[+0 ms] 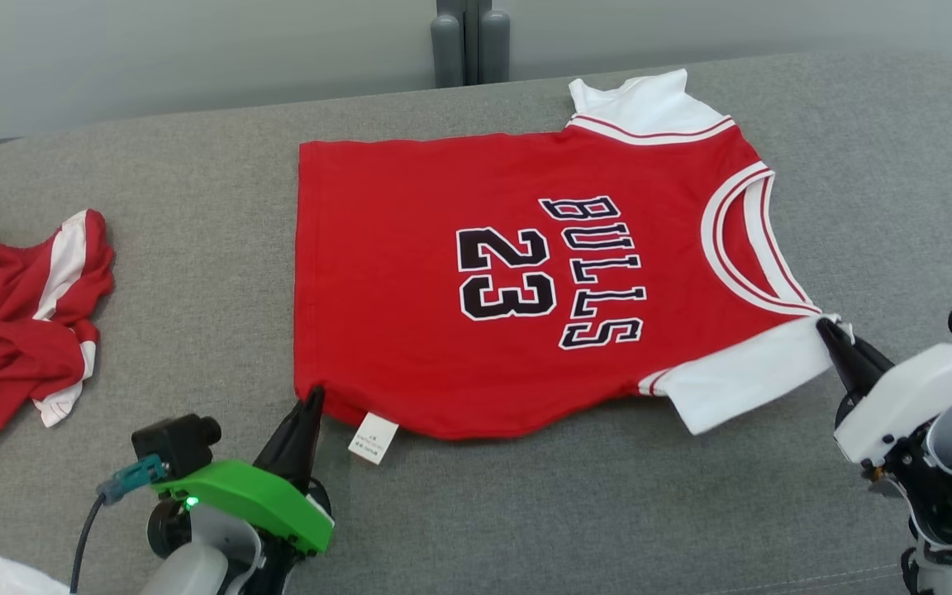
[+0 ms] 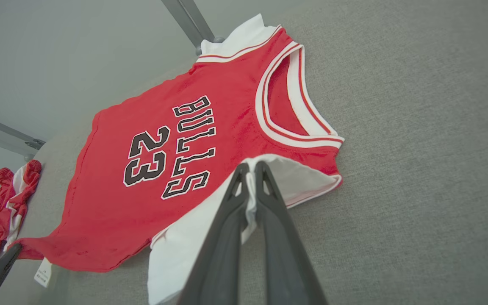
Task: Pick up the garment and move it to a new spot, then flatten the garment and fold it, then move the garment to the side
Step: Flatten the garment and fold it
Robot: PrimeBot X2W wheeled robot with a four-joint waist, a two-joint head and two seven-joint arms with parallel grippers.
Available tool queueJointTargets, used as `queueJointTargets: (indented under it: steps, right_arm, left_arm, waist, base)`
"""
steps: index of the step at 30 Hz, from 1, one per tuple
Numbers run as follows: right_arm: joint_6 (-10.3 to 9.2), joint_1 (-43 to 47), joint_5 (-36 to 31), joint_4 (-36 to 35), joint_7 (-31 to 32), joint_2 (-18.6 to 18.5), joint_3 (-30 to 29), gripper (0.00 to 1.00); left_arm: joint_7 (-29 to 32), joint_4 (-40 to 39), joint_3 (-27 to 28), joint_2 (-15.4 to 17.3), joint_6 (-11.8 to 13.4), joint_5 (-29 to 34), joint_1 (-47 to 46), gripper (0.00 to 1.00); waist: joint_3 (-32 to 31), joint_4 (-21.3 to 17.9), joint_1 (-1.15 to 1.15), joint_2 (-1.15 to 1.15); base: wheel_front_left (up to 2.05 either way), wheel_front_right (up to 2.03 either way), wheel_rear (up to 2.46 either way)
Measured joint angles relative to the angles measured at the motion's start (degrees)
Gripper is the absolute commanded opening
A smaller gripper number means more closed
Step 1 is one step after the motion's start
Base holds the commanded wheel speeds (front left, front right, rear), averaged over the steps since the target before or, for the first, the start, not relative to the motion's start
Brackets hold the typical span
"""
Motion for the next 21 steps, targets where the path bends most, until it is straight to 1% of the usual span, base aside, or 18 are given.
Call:
queueJointTargets:
  steps: [3,8,14,21]
  right_arm:
    - [0.0,-4.3,-2.4,1.4,-2.5,0.0,1.3,0.0]
    - [0.0,-11.1,-3.3,6.2,-6.7,0.0,3.8,0.0]
    - [0.0,-17.5,-4.2,13.3,-10.6,0.0,4.7,0.0]
    - [0.0,-21.9,-5.0,19.0,-15.8,0.0,5.7,0.0]
  left_arm:
    - [1.8,1.5,-0.6,-0.6,0.0,0.4,-3.7,0.0]
    - [2.6,4.7,-0.3,-1.7,0.0,0.5,-9.5,0.0]
    - [2.3,9.1,0.3,-2.4,1.9,1.9,-15.0,0.0]
    - [1.5,13.2,0.0,-3.3,2.6,3.3,-18.9,0.0]
  waist:
    - [0.8,0.1,0.0,0.0]
    - [2.4,-0.2,0.0,0.0]
    - [4.3,-0.8,0.0,0.0]
    - [6.3,-1.2,0.0,0.0]
  base:
    - [0.0,0.0,0.0]
    - [0.0,0.0,0.0]
    - [0.0,0.0,0.0]
    - [0.0,0.0,0.0]
